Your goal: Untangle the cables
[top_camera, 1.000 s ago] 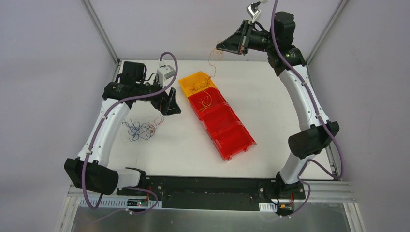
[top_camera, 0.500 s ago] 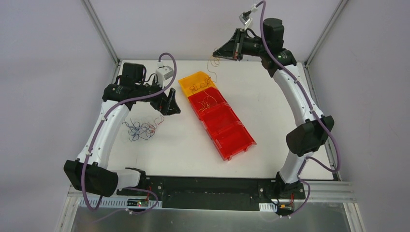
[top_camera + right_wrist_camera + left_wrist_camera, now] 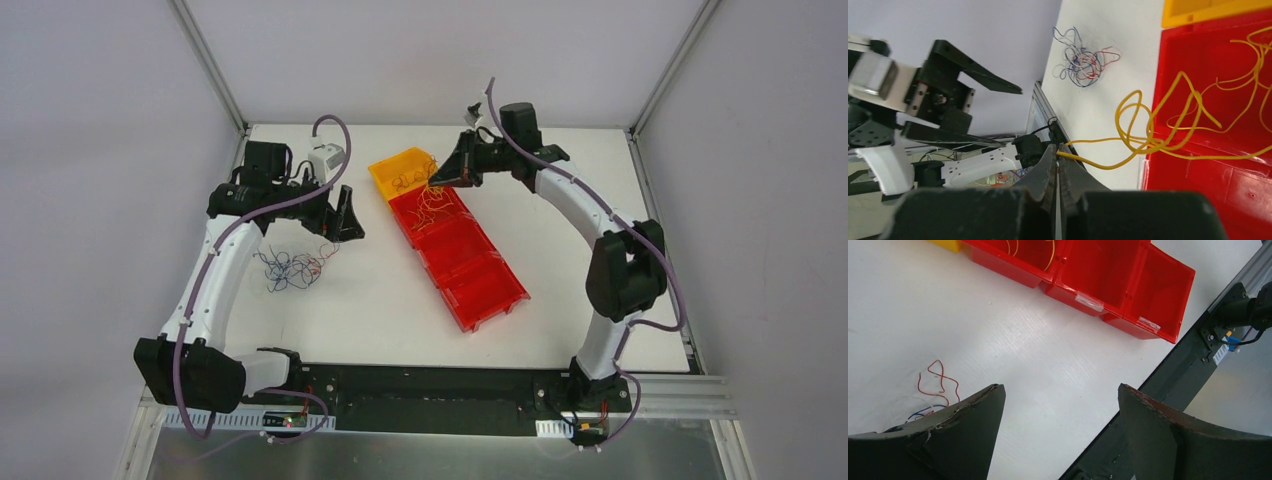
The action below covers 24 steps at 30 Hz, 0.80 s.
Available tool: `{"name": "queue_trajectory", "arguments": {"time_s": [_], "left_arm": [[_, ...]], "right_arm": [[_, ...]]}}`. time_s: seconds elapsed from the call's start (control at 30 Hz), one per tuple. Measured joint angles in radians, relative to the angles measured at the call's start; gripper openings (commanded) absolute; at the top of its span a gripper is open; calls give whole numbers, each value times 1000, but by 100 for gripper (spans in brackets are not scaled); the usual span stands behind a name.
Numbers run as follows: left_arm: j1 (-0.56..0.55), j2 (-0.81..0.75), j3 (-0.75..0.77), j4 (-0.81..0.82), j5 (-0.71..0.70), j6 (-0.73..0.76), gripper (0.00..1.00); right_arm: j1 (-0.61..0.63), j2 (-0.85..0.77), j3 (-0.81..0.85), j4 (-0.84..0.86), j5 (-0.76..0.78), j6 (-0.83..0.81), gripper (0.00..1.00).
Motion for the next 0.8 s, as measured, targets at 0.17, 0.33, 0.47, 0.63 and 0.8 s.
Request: {"name": "queue_trajectory", "arguments": {"time_s": [0.17, 0.33, 0.47, 0.63, 0.8], "left_arm": [[29, -3, -49, 14, 0, -40, 85], [47, -3, -80, 18, -1, -66, 85], [81, -3, -94, 23, 0, -74, 85], [117, -3, -106, 23, -3, -81, 95], [159, -3, -106, 1, -64, -54, 99]], "right_arm": [[38, 89, -17, -40, 47, -64, 0], [59, 199, 19, -88, 110, -132, 0], [70, 258, 52, -122, 175, -181, 4], [80, 289, 85, -171, 226, -221, 28], [84, 278, 92, -223, 241, -251, 54]]}}
